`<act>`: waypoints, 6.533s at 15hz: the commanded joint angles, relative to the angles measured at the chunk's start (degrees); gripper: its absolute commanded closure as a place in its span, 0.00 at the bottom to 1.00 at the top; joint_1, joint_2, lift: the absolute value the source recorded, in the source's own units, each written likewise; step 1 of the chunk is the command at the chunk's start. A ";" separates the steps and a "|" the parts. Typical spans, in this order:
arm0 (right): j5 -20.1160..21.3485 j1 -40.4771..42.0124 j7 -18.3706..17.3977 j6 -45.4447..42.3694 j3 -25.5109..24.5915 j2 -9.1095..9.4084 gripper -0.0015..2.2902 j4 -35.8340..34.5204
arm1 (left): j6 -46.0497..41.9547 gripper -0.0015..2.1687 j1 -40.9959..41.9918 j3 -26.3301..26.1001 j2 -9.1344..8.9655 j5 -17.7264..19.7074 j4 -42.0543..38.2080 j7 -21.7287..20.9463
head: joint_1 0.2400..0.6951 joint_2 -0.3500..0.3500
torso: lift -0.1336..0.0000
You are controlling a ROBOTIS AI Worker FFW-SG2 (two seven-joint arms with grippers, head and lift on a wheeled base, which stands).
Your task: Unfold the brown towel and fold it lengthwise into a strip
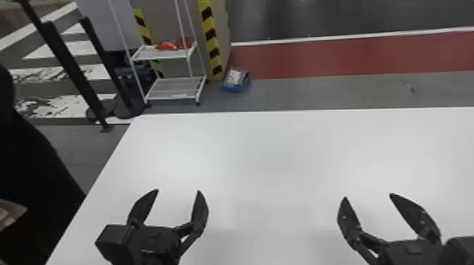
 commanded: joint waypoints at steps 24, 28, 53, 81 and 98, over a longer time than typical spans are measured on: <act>-0.17 -0.35 -0.09 -0.17 -0.28 -0.09 0.06 0.23 | 0.00 0.01 0.11 -0.17 -0.15 -0.09 -0.42 0.00 | 1.00 0.78 | 0.06; -0.17 -0.44 -0.09 0.53 -0.28 -0.18 0.06 0.23 | 0.18 0.01 0.20 -0.17 -0.15 -0.09 -0.42 0.00 | 1.00 0.78 | 0.06; -0.26 -2.99 -0.09 1.76 -0.46 -0.09 0.06 2.95 | 0.18 0.01 0.37 -0.09 -0.15 -0.35 0.02 0.00 | 1.00 0.77 | 0.06; -2.28 -39.81 4.75 13.89 0.77 1.41 0.16 40.13 | 4.04 0.01 -7.97 -2.72 2.02 1.14 8.19 0.00 | 1.00 0.71 | 0.06; -2.46 -39.99 4.75 14.95 0.77 1.41 0.31 38.81 | 4.22 0.01 -7.89 -2.99 2.72 1.32 8.28 0.00 | 1.00 0.71 | 0.06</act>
